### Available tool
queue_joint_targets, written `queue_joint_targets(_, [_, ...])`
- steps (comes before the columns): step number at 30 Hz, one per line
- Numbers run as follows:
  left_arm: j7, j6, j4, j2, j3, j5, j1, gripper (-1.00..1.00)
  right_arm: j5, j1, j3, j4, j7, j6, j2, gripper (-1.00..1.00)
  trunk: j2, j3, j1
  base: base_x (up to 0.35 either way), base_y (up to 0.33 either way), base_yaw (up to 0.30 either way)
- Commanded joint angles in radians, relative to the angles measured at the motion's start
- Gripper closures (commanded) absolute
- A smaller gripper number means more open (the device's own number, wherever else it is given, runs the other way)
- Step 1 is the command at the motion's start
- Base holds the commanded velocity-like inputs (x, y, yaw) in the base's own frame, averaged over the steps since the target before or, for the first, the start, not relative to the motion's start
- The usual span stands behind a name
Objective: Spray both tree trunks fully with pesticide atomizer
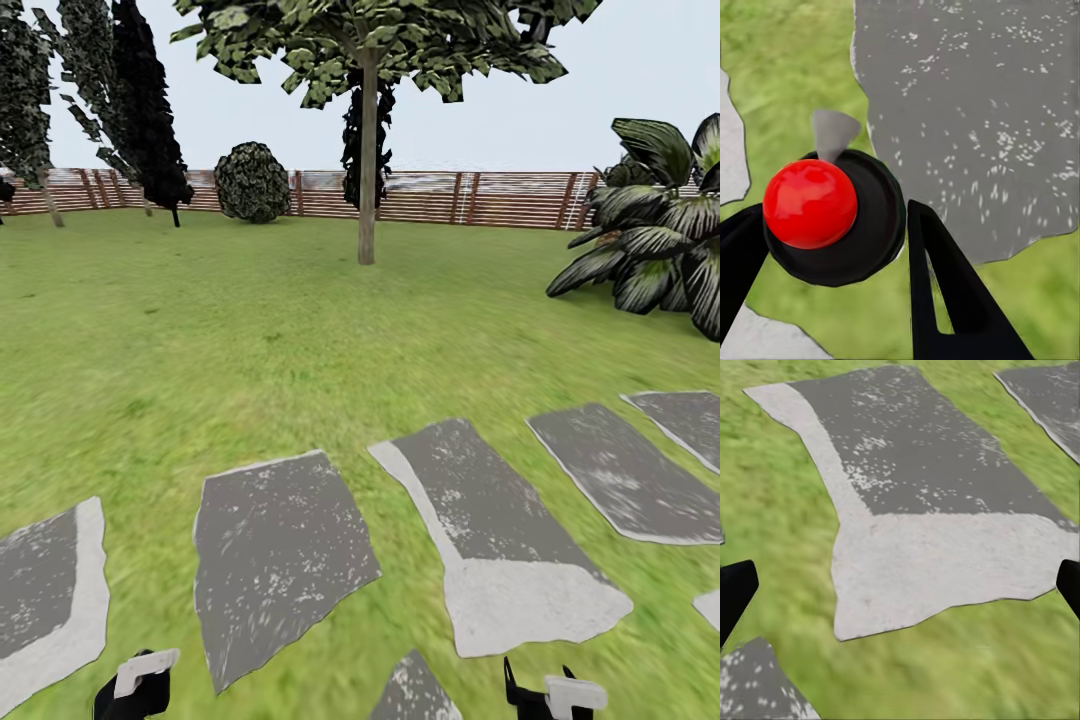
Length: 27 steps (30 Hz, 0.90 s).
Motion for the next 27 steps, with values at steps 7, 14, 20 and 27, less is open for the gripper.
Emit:
queue_joint_targets(7, [-0.004, -0.003, 0.001, 0.000, 0.002, 0.005, -0.001, 1.00, 0.000, -0.001, 0.000, 0.001, -0.002, -0.003, 0.000, -1.00, 0.000, -0.001, 0.000, 0.339, 0.000, 0.000])
queue_joint_targets(14, [-0.004, -0.003, 0.001, 0.000, 0.002, 0.005, -0.001, 1.00, 0.000, -0.001, 0.000, 0.001, -0.002, -0.003, 0.000, -1.00, 0.000, -0.001, 0.000, 0.339, 0.000, 0.000])
queue_joint_targets(20, [-0.004, -0.003, 0.001, 0.001, 0.003, 0.005, -0.001, 1.00, 0.000, -0.001, 0.000, 0.000, -0.002, -0.003, 0.000, -1.00, 0.000, -0.001, 0.000, 0.339, 0.000, 0.000])
queue_joint_targets(27, [-0.004, -0.003, 0.001, 0.002, 0.003, 0.005, -0.001, 1.00, 0.000, -0.001, 0.000, 0.001, -0.002, -0.003, 0.000, -1.00, 0.000, -0.001, 0.000, 0.339, 0.000, 0.000])
